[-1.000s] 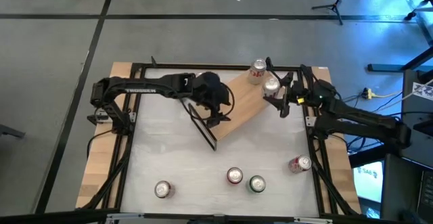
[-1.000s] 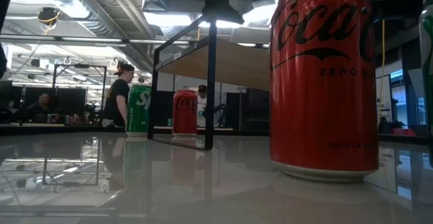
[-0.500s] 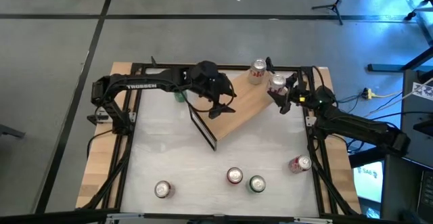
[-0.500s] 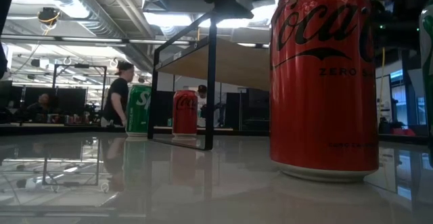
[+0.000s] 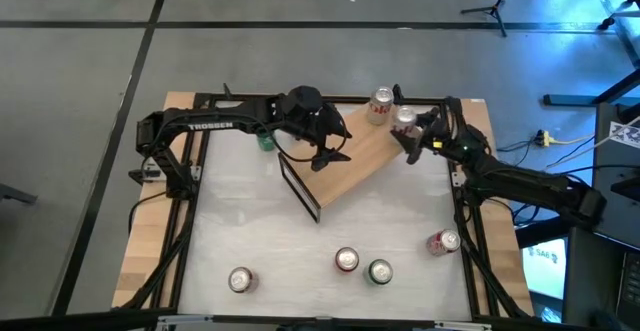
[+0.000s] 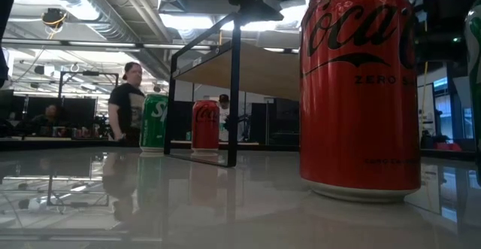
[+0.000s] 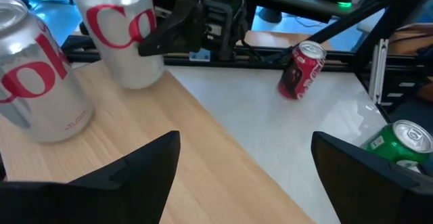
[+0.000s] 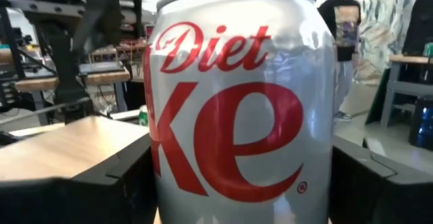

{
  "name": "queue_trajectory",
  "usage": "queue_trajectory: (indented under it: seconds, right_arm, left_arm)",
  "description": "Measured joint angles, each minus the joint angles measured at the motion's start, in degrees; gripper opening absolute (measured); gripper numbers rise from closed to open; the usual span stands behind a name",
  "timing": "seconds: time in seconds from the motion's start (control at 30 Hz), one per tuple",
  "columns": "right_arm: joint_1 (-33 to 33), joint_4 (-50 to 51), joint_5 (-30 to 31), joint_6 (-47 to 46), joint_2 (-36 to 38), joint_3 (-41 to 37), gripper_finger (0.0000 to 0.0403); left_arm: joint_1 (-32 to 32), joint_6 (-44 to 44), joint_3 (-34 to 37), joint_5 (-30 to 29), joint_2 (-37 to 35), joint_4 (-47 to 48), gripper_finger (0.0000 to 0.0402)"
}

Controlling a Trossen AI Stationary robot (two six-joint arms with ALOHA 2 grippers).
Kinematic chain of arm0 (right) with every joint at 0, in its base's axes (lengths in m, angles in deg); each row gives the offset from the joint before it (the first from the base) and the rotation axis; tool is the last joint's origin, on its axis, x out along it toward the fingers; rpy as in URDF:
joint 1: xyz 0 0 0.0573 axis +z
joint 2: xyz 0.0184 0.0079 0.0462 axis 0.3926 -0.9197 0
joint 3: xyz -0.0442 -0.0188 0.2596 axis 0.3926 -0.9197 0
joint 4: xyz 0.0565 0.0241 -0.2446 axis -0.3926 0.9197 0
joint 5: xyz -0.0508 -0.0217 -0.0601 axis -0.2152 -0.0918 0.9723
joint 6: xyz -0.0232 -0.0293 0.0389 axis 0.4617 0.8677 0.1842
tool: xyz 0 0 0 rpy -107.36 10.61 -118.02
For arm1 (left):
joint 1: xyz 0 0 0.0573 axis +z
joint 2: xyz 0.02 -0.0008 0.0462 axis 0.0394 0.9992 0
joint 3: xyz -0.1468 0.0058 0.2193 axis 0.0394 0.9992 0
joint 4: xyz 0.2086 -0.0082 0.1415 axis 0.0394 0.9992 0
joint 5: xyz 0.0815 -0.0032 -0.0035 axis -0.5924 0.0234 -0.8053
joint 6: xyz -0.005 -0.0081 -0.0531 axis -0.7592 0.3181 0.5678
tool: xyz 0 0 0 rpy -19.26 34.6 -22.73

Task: Place canned beverage on shelf
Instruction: Put the silver soda can on the shelf aligned with the other silver soda can

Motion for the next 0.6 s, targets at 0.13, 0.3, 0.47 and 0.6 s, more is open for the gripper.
queue_trajectory:
  seconds: [0.13, 0.3, 0.47, 0.6]
  right_arm:
    - [0.0, -1.6, 0.0, -0.2, -2.4, 0.0, 0.0303]
    - [0.0, -3.0, 0.0, -0.2, -3.6, 0.0, 0.0303]
    - [0.0, -1.9, 0.0, -0.2, -4.2, 0.1, 0.0303]
    - [0.0, -1.6, 0.5, -0.1, -4.2, 0.1, 0.0303]
  left_arm:
    - [0.0, 0.6, 0.0, 0.0, 0.0, 0.1, 0.0323]
    - [-0.1, 1.3, 0.0, 0.0, 0.0, 0.1, 0.0323]
    - [-0.1, 1.3, 0.0, 0.0, 0.0, 0.1, 0.0323]
    - [-0.1, 1.3, 0.0, -0.1, 0.0, 0.1, 0.0323]
